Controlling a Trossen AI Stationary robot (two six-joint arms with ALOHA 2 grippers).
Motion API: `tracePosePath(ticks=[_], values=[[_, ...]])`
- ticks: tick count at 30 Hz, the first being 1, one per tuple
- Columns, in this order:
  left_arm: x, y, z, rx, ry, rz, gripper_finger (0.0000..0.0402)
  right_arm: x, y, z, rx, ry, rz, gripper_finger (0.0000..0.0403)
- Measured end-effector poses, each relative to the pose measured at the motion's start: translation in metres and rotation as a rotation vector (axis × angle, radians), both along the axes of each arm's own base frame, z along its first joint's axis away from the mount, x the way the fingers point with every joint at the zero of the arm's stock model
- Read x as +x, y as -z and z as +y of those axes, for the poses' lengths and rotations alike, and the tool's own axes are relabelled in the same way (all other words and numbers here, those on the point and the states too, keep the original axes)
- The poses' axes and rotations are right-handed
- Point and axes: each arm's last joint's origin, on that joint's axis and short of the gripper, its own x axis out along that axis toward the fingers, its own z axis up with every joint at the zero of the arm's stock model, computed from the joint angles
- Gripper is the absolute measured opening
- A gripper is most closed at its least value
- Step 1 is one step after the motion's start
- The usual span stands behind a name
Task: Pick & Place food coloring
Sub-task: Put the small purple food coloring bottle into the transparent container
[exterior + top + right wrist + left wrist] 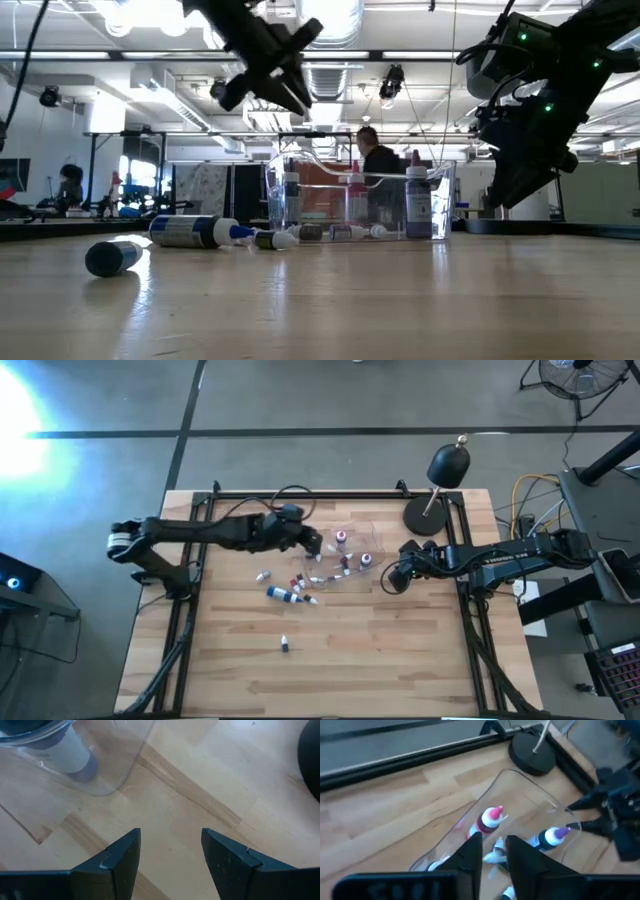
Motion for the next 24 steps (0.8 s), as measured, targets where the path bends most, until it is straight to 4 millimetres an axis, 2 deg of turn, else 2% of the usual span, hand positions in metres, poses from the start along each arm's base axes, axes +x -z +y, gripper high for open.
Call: tracePosePath(ticks=[4,7,10,13,16,24], values=[[0.008,-0.014,-0.002,0.034,0.057,0.153,0.0101,0.000,0.000,0.001,0.021,-0.010,-0.002,0.0203],[-0.002,-0.030,-0.013,0.067,0.147,0.340,0.0117,0.000,0.000,0.001,0.023,-0.011,-0.002,0.0203],[-0.018,-0.029,-0.022,0.036,0.196,0.534,0.0119,0.000,0.000,0.001,0.021,-0.014,-0.002,0.0203],[-0.034,-0.013,-0.024,-0.079,0.179,0.699,0.0119,0.001,0.000,0.001,0.019,-0.016,-0.003,0.0203],[-0.044,0.011,-0.029,-0.164,0.226,0.818,0.0119,0.001,0.000,0.001,0.018,-0.016,-0.005,0.0203],[-0.066,0.086,-0.052,-0.208,0.464,0.975,0.0119,0.001,0.000,0.000,0.013,-0.009,-0.009,0.0203]])
